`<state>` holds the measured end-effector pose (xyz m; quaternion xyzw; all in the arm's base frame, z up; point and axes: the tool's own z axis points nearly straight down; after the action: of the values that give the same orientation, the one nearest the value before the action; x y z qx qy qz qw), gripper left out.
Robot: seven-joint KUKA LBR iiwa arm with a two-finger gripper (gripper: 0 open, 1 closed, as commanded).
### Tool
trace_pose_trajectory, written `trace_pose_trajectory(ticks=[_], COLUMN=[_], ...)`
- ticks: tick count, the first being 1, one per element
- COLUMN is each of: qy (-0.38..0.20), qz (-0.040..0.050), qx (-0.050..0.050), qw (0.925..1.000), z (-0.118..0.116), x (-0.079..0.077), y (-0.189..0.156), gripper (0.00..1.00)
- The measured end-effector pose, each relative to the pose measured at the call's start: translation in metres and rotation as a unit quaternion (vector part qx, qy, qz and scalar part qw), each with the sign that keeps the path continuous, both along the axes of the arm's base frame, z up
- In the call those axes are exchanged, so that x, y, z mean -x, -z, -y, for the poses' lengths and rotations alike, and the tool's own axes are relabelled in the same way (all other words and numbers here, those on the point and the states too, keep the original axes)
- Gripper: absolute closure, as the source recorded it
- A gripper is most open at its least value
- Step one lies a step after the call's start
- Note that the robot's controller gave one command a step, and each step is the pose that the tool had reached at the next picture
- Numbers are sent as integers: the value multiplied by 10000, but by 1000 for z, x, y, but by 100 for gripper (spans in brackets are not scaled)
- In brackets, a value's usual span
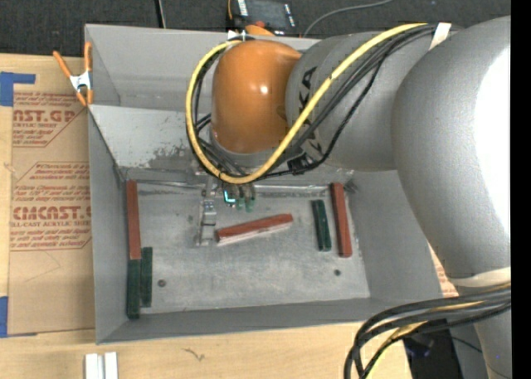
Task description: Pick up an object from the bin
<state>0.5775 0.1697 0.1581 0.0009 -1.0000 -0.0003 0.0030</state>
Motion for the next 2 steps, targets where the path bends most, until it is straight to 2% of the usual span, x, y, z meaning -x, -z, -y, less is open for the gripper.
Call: trace_pose_trajectory(ticks=[1,2], qy=[-279,-426], qz=[0,22], qx=[14,15], qw=[9996,9991], z=[38,108], x=[1,17], y=[93,89], gripper=[0,0])
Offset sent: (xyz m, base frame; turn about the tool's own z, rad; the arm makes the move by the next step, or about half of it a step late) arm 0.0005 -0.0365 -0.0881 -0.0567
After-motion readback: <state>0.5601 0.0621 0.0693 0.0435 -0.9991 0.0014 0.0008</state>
